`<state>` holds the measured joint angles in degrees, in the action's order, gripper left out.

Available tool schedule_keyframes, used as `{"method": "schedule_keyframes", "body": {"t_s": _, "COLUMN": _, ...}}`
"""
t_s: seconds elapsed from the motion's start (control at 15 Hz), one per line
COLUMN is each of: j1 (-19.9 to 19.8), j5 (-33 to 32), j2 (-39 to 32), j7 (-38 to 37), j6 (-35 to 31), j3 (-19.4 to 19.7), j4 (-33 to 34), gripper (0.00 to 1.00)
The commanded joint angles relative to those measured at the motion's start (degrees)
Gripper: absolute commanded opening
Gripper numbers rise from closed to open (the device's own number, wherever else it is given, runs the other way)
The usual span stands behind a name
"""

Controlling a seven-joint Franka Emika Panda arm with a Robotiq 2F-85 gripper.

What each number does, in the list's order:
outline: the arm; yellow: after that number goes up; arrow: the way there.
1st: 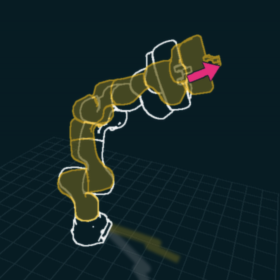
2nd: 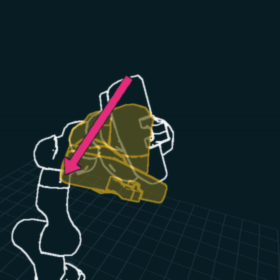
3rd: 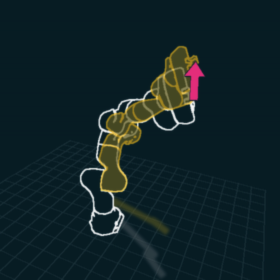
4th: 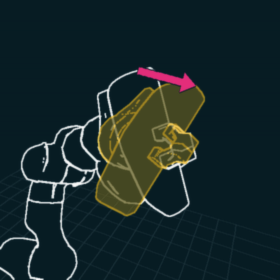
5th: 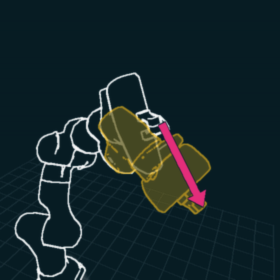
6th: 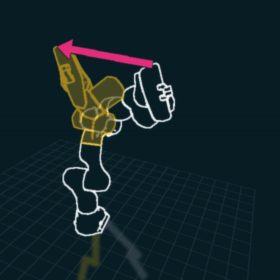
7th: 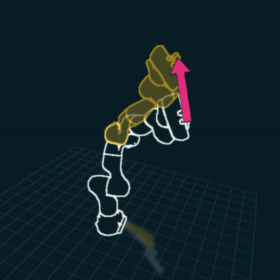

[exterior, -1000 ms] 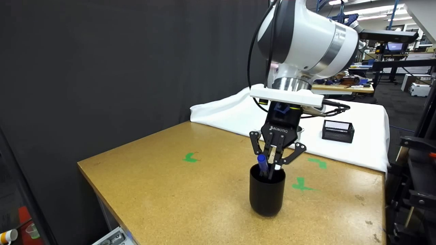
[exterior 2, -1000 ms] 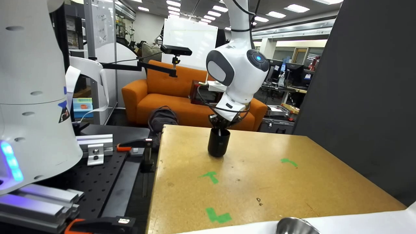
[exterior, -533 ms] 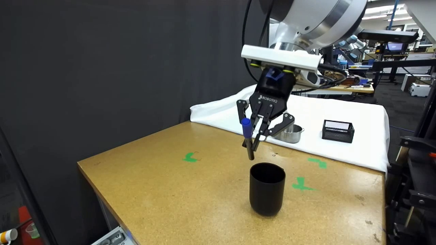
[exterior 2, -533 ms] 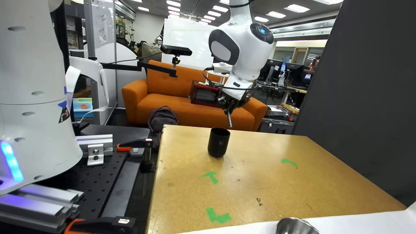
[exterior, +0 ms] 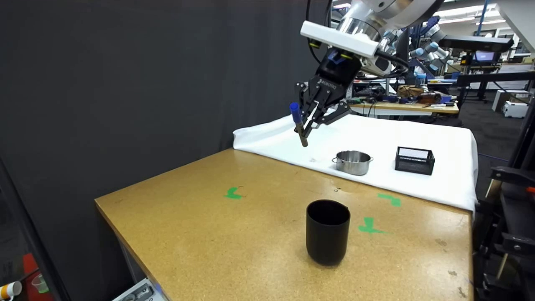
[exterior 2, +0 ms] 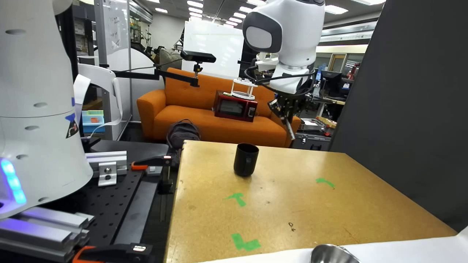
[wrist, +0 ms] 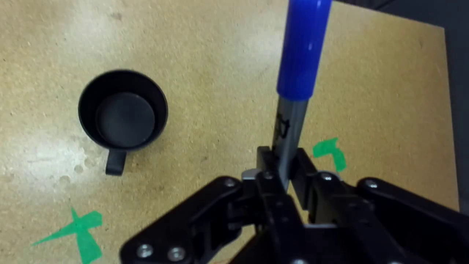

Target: Put the marker on the table

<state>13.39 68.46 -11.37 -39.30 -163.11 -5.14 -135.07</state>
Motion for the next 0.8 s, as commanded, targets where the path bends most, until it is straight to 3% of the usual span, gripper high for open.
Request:
{"method": "schedule_keyframes", "body": {"t_s": 0.0, "j1": -1.5, "j5": -1.9, "j2": -3.1, "j7": -2.4, "j6": -5.1, "j3": 1.0, "j4": -0.1, "gripper": 0.04}}
{"method": "schedule_keyframes", "body": {"t_s": 0.73, "j1": -2.5, "j5": -0.1, "j2": -22.8, "j7": -3.5, "j6": -10.3, "j3": 3.2, "j4": 5.6, "gripper": 0.04}}
